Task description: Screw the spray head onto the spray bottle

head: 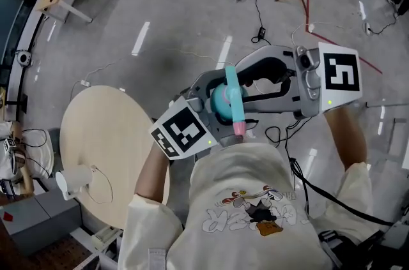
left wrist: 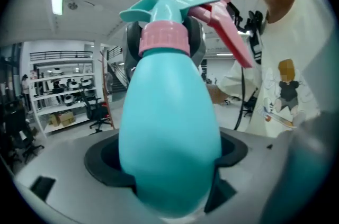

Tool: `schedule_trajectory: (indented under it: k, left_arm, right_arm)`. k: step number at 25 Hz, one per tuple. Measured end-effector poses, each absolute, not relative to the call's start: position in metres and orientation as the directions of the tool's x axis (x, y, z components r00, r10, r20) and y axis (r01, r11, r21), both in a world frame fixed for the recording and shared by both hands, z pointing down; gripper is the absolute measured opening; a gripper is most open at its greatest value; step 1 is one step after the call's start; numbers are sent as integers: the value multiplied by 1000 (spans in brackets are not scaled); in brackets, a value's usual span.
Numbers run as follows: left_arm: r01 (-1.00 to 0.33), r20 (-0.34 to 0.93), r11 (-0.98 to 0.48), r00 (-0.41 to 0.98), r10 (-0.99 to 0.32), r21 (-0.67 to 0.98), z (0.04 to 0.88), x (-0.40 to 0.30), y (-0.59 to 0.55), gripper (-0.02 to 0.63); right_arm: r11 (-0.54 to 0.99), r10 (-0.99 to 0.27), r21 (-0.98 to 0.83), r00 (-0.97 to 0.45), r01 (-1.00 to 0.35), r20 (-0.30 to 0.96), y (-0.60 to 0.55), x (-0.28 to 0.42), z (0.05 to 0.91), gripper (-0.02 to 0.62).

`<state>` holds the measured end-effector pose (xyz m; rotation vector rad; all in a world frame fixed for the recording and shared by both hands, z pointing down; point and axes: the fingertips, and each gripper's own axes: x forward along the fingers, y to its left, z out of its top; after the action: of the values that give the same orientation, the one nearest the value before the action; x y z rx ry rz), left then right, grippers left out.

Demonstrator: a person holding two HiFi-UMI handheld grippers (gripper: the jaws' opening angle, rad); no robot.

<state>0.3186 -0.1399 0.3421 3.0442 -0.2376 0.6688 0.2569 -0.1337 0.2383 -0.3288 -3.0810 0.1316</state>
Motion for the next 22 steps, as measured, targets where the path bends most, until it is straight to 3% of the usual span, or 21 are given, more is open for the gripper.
schedule_trajectory:
  k: [5, 9, 17, 22]
  left_arm:
    - [-444, 430, -891, 788, -440, -97, 349, 307, -179, 434]
    - [-579, 438, -802, 690, -576, -143, 351, 294, -201, 434]
    - [-734, 411, -665, 567, -713, -141, 350, 259, -216, 434]
    - [-729, 412, -673, 579, -703, -124, 351, 257, -217, 433]
  right_arm:
    - [991, 119, -72, -992, 116, 35, -155, 255, 245, 133]
    - [996, 12, -88, -1000, 11, 10, -172, 251, 247, 132]
    - [954, -287, -96, -958, -284, -21, -183, 224, 248, 132]
    - [936, -337, -121, -941, -332, -25, -187, 221, 250, 132]
